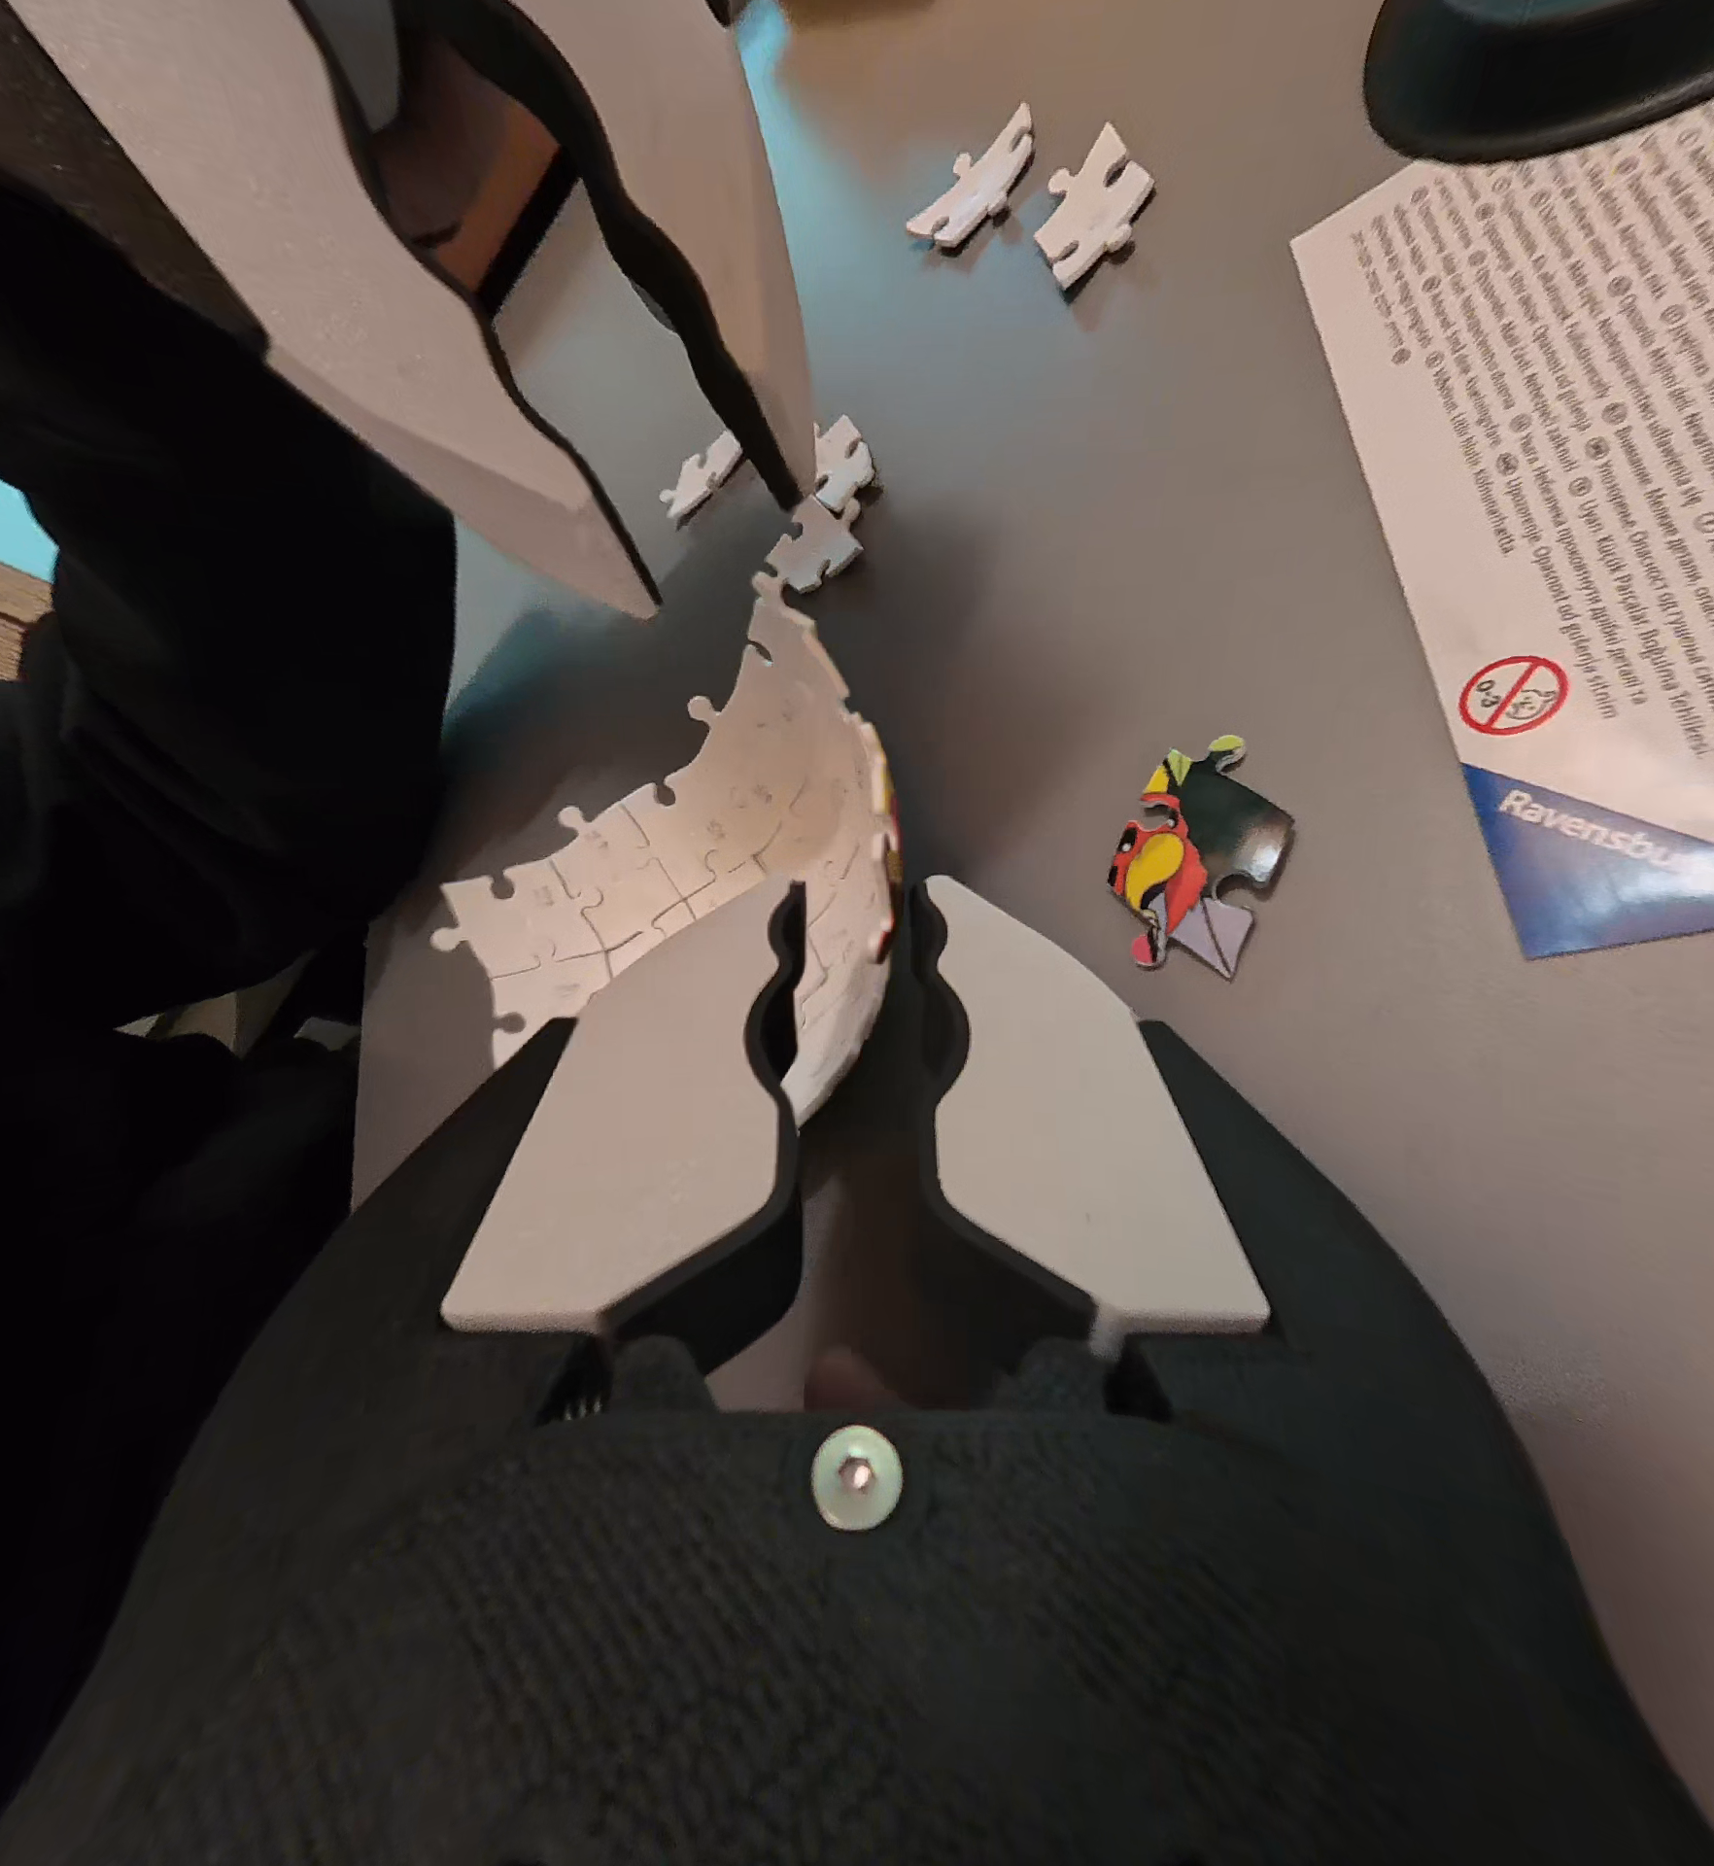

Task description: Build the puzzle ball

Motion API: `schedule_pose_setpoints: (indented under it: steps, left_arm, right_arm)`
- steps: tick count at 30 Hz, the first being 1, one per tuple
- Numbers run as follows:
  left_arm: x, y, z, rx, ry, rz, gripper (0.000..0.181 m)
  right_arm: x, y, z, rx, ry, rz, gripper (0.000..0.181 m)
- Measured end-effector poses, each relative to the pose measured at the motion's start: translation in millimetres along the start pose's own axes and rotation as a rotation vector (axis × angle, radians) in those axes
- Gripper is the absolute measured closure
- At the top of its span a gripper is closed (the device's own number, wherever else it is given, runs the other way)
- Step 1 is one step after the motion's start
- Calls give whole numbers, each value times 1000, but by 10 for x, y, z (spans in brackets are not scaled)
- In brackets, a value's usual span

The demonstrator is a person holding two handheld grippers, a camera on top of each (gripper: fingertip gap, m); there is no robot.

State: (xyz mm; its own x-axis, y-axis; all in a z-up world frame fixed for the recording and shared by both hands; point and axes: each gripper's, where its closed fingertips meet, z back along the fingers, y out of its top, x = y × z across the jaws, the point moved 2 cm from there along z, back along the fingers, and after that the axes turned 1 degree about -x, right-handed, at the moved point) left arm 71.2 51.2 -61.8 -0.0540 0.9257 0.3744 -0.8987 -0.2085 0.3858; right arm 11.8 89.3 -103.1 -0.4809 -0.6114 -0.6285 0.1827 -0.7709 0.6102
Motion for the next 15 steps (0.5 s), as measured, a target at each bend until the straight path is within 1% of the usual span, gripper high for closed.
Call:
schedule_pose_setpoints:
  steps: [8,12,15]
  left_arm:
    - [-54,-26,81,28,15,29,156]
    - [-116,-73,128,26,45,45,156]
    - [-177,-97,180,35,79,63,157]
  right_arm:
    - [85,109,284,98,-53,13,161]
    - [29,118,334,96,-41,54,160]
    - [98,121,428,91,-106,84,164]
